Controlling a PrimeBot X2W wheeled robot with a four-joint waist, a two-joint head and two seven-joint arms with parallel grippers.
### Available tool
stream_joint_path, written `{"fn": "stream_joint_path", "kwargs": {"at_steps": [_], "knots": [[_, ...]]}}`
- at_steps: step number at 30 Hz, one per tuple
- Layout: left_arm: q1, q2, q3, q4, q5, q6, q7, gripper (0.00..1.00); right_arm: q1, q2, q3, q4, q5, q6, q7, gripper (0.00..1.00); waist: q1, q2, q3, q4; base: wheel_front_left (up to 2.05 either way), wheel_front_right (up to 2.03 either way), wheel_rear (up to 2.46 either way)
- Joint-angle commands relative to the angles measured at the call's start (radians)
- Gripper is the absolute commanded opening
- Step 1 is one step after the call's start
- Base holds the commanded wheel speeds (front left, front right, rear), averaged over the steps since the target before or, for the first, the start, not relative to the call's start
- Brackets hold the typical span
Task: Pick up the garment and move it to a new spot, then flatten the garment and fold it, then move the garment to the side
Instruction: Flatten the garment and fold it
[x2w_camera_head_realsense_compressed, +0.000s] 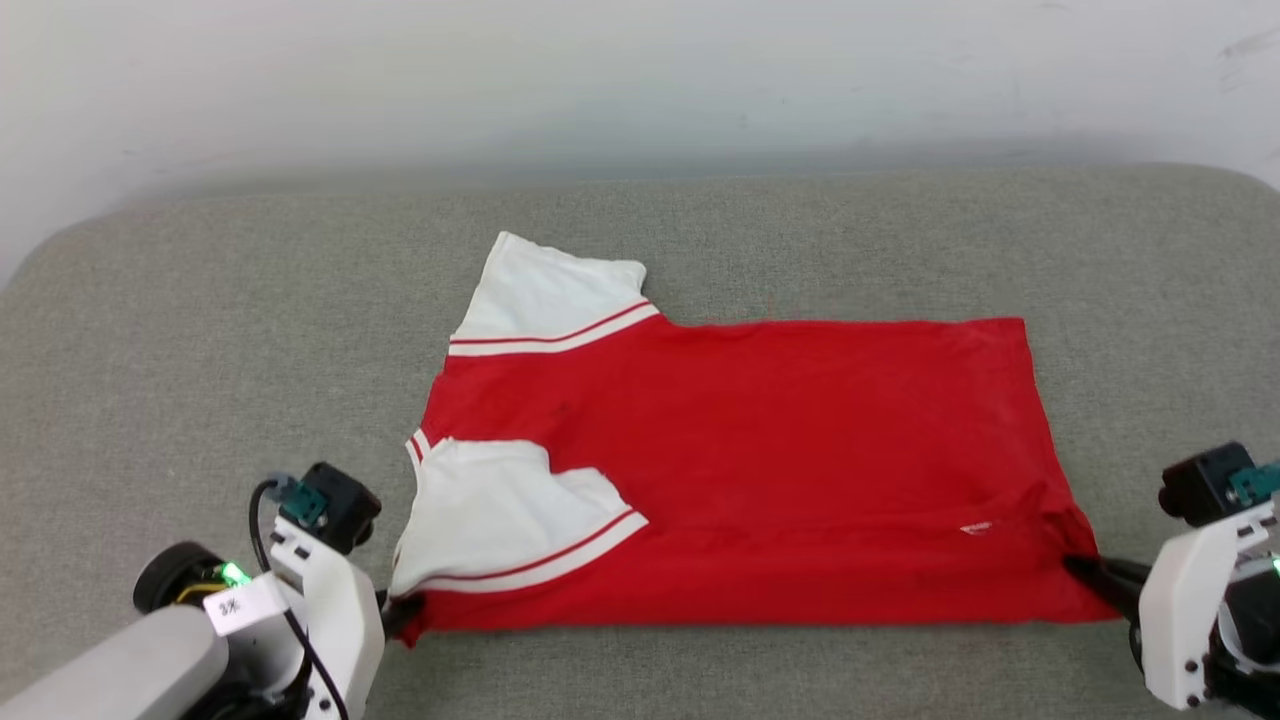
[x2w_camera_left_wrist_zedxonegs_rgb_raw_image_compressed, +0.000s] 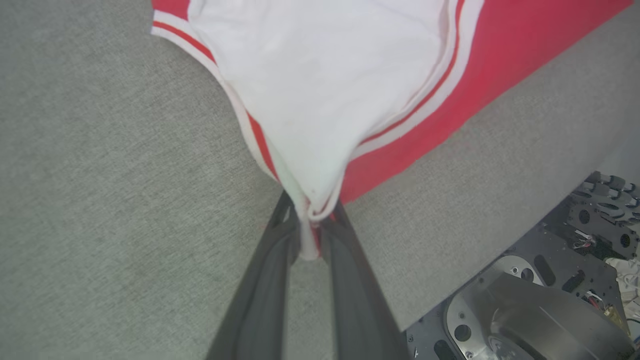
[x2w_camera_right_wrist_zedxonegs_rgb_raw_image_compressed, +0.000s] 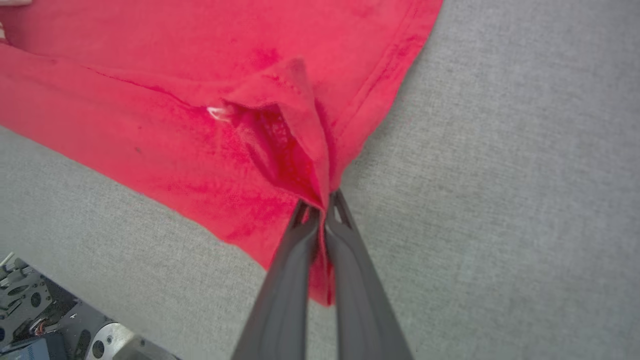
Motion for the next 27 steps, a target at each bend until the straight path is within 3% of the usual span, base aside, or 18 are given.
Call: {"fn": "stream_joint_path", "kwargs": {"at_steps": [1, 6, 10, 21, 22, 23, 24, 27], "knots": [[0.021, 0.008, -0.003, -0.014, -0.007, 0.008, -0.004, 0.0, 0.019, -0.012, -0.013, -0.012, 0.004, -0.001, 0.006, 0.0, 0.0, 0.0, -0.002, 0.0, 0.0, 0.0, 0.0], [0.067, 0.026, -0.017, -0.052, -0.013, 0.035, -0.007, 0.0, 0.073, -0.025, -0.065, -0.038, -0.011, -0.001, 0.028, 0.0, 0.0, 0.0, -0.001, -0.003, 0.0, 0.0, 0.0], [0.078, 0.006, -0.024, -0.036, -0.019, 0.039, -0.004, 0.0, 0.085, 0.011, -0.093, -0.013, -0.027, -0.001, 0.05, 0.0, 0.0, 0.0, 0.008, -0.006, 0.0, 0.0, 0.0], [0.085, -0.07, -0.049, 0.137, -0.024, 0.001, -0.028, 0.0, 0.05, 0.128, -0.069, 0.158, -0.075, -0.001, 0.009, 0.0, 0.0, 0.0, 0.034, -0.006, 0.0, 0.0, 0.0], [0.087, -0.079, -0.041, 0.162, -0.031, -0.002, -0.047, 0.29, 0.047, 0.14, -0.068, 0.175, -0.073, -0.001, -0.038, 0.35, 0.0, 0.0, 0.023, -0.001, 0.0, 0.0, 0.0], [0.083, -0.075, -0.037, 0.164, -0.023, -0.001, -0.057, 1.0, 0.044, 0.135, -0.072, 0.175, -0.081, -0.001, -0.063, 0.82, 0.0, 0.0, 0.017, 0.001, 0.0, 0.0, 0.0], [0.077, -0.073, -0.029, 0.164, -0.023, 0.006, -0.067, 1.0, 0.044, 0.128, -0.081, 0.173, -0.087, -0.001, -0.09, 1.0, 0.0, 0.0, 0.012, 0.005, 0.0, 0.0, 0.0], [0.07, -0.066, -0.019, 0.153, -0.02, 0.004, -0.084, 1.0, 0.056, 0.121, -0.091, 0.154, -0.096, -0.001, -0.137, 1.0, 0.0, 0.0, 0.0, 0.01, 0.0, 0.0, 0.0]]}}
